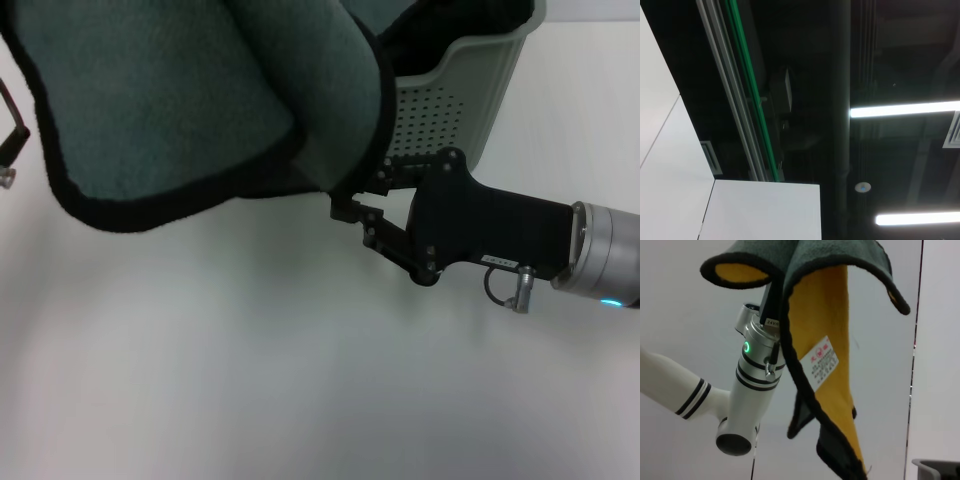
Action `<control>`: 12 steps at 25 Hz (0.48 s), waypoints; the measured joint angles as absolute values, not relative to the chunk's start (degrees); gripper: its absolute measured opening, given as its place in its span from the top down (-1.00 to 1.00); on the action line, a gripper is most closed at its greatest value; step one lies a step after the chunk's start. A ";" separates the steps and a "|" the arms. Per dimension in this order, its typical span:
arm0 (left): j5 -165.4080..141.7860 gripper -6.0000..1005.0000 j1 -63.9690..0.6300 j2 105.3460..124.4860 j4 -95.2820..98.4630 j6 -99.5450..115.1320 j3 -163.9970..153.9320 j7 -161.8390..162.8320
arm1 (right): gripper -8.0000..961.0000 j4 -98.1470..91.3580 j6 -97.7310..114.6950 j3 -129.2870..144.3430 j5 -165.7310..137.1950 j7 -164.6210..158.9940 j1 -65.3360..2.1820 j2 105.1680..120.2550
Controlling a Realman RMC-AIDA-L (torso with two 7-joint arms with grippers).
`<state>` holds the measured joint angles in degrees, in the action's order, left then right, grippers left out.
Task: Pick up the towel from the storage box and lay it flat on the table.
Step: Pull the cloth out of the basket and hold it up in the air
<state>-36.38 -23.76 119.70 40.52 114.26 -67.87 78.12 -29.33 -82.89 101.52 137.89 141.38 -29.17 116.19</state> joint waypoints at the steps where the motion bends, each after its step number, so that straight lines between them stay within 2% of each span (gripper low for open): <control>1: -36.38 0.95 -23.78 119.70 40.52 114.26 -67.90 78.12 | 0.53 -29.37 -82.51 101.52 137.88 141.35 -29.22 116.19; 10: -36.38 0.95 -23.39 119.67 40.35 114.25 -67.86 78.57 | 0.64 -29.17 -82.09 101.51 137.15 141.50 -30.29 116.19; 12: -36.38 0.94 -23.41 119.68 39.96 114.25 -67.74 78.43 | 0.72 -29.32 -82.09 101.37 136.91 141.74 -30.30 116.19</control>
